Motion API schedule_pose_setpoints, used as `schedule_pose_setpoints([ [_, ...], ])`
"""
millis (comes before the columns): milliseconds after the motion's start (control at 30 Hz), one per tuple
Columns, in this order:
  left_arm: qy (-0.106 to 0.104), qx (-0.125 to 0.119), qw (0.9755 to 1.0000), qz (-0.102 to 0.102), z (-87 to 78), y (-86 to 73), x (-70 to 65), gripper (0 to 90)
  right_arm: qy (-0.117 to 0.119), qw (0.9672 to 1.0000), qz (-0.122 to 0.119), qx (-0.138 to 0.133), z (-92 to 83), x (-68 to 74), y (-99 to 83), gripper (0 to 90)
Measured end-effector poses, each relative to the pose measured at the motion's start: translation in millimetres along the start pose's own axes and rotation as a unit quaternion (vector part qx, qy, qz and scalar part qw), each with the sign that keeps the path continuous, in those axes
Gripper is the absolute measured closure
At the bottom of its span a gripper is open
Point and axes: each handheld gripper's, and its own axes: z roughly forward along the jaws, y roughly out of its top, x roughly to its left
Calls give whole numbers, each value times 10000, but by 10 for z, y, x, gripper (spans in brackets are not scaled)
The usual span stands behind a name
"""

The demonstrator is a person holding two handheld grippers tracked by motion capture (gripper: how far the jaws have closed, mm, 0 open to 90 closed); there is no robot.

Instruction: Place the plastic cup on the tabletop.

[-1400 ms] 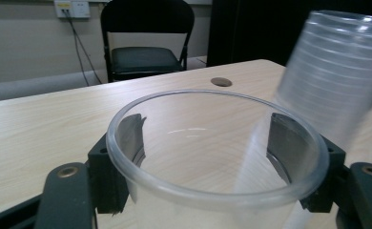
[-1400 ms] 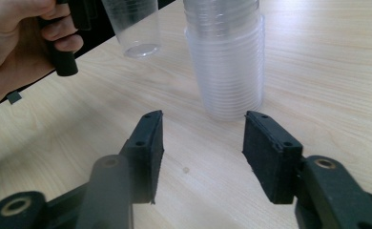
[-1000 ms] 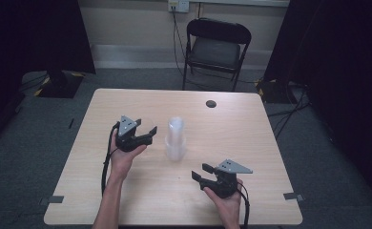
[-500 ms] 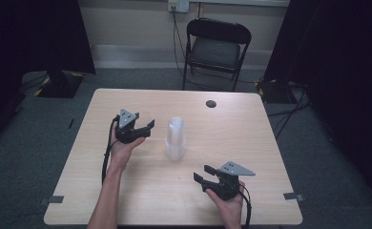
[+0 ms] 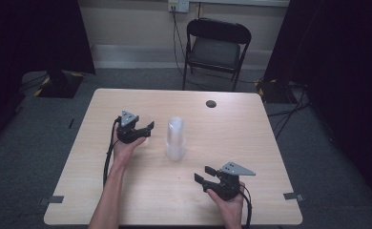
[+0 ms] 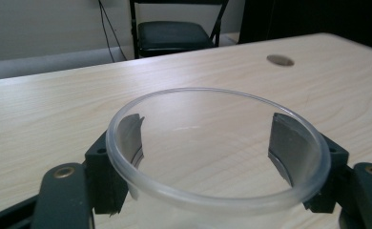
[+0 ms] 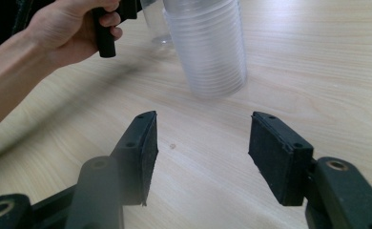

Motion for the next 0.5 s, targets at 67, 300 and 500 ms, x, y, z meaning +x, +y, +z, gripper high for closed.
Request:
schedule_pose_setpoints([
  [67,-72,44,10000,-49,10,-12,0,273,-6,10000,4,5,1,-1,-8,428],
  [300,-181,226,9996,-35,29,-54,5,276,-10,10000,8,-18,-8,-6,-2,428],
  [500,-178,202,9996,9,-2,-93,10,275,-2,10000,6,-17,-3,-1,-3,428],
])
